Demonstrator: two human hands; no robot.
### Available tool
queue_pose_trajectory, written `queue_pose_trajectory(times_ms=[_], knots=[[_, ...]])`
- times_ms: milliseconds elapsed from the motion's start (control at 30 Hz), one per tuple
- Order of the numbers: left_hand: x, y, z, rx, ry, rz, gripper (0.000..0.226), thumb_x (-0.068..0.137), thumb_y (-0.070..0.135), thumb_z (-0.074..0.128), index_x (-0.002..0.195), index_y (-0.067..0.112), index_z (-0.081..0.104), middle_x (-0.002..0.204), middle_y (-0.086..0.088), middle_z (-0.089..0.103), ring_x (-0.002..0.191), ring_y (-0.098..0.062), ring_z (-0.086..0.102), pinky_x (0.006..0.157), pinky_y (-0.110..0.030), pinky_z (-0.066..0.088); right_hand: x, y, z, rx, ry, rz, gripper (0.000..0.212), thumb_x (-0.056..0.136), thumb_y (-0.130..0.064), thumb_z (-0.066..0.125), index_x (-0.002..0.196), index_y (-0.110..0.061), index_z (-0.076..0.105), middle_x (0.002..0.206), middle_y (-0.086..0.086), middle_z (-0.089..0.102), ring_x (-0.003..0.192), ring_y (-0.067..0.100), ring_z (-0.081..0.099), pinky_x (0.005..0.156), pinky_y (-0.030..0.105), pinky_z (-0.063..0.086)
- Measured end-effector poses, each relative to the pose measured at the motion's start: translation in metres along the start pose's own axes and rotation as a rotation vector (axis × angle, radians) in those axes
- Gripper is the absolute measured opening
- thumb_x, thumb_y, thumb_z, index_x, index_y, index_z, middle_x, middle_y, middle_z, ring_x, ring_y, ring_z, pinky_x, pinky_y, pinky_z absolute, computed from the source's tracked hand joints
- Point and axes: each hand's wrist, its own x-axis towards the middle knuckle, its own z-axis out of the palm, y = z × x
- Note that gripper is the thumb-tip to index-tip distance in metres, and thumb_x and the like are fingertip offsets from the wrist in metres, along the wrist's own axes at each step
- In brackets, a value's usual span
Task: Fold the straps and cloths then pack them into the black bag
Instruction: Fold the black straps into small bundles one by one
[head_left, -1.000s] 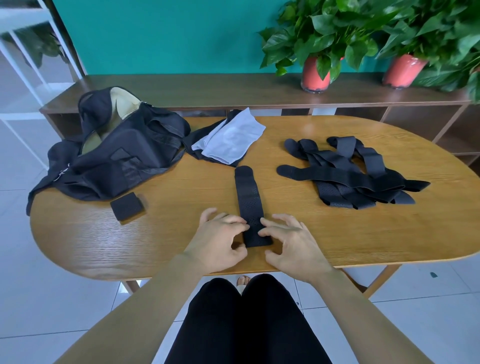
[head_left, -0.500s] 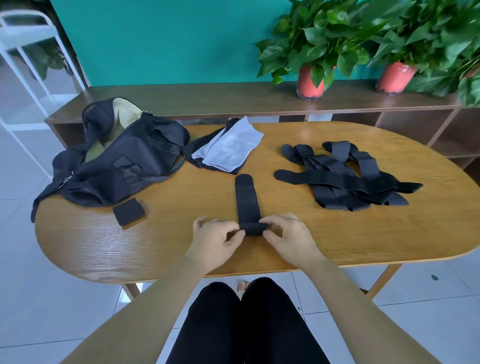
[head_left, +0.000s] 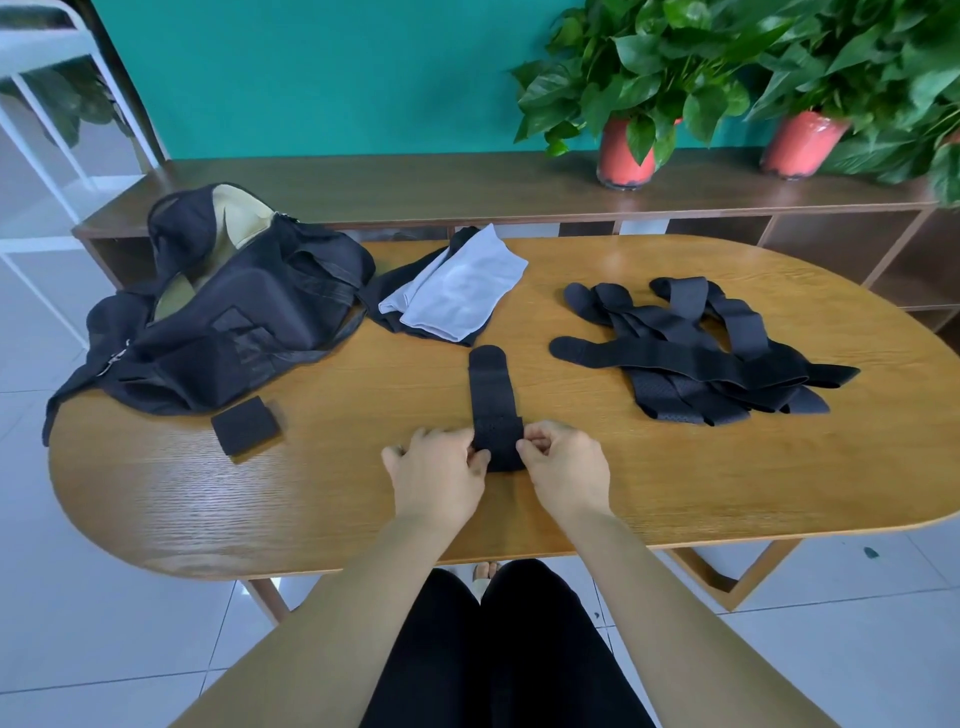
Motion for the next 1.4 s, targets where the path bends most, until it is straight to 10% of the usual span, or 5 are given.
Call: queue_pose_trajectory(times_ms=[167,633,1000,1400], knots=[[0.003,-0.003,0.003,0.015,-0.053,0.024,0.045,0.094,0.038,0.052,0.139,0.036,0.042,0.122,0.011,0.056,0.117,-0.014,0.043,0.088,-0.037,0.026,0.002,0.001,0.003,-0.014,0.023,0.009,0.021,0.09,-0.028,0.06,0.109,-0.025,0.065,0.09,-0.009,0.066,0.091,0.012,0.058,0.074,0.031,0.052],[0.018,-0.01,-0.004,0.112,-0.207,0.258,0.038,0.099,0.031,0.042,0.135,0.042,0.048,0.141,0.02,0.043,0.125,-0.012,0.034,0.092,-0.038,0.021,-0.004,0.009,0.013,-0.314,0.162,-0.419,0.022,0.078,-0.007,0.062,0.096,-0.013,0.075,0.104,0.003,0.066,0.099,0.028,0.058,0.07,0.038,0.049],[0.047,-0.023,-0.013,0.036,-0.197,0.29,0.032,0.098,0.029,0.046,0.127,0.037,0.056,0.134,0.016,0.051,0.127,-0.013,0.038,0.095,-0.034,0.015,0.01,-0.001,-0.004,-0.347,-0.04,-0.415,0.03,0.081,-0.041,0.062,0.095,-0.017,0.071,0.095,-0.005,0.065,0.092,0.019,0.059,0.09,0.028,0.039],[0.13,-0.015,0.011,0.27,-0.205,0.355,0.071,0.096,0.01,0.038,0.152,0.023,-0.003,0.161,0.006,-0.001,0.147,-0.011,-0.003,0.115,-0.037,0.004,0.032,-0.008,-0.008,-0.36,-0.172,-0.427,0.034,0.075,-0.048,0.058,0.088,-0.018,0.068,0.087,-0.006,0.061,0.084,0.014,0.06,0.11,0.03,0.029]])
